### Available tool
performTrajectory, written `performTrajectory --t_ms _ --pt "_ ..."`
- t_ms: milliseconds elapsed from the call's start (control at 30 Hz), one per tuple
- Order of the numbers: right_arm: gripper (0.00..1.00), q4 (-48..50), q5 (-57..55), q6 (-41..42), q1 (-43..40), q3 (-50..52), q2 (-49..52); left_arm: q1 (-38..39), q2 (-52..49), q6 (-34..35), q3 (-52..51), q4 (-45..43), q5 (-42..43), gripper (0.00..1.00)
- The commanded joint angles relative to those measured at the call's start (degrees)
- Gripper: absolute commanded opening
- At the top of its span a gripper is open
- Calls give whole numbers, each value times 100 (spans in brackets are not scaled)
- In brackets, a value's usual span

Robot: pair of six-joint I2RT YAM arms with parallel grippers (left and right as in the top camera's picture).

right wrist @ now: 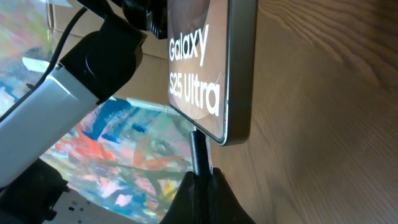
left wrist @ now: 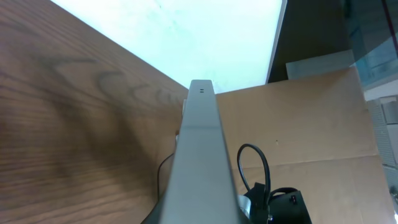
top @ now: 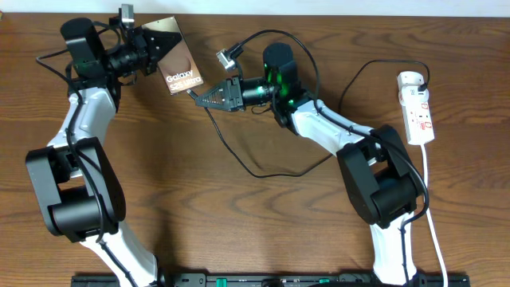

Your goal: Plug charger to phone and switch on socket

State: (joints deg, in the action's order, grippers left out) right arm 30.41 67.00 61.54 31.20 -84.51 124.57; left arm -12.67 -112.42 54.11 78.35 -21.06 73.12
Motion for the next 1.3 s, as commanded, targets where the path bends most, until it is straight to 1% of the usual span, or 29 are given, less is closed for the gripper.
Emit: performTrajectory --t_ms 0,733,1267 --pt "1 96 -765 188 114 -7 20 92 17 107 52 -9 413 7" --pt "1 111 -962 315 214 -7 20 74 17 105 52 -15 413 7" --pt "1 109 -494 203 17 -7 20 -487 17 109 52 -74 306 7"
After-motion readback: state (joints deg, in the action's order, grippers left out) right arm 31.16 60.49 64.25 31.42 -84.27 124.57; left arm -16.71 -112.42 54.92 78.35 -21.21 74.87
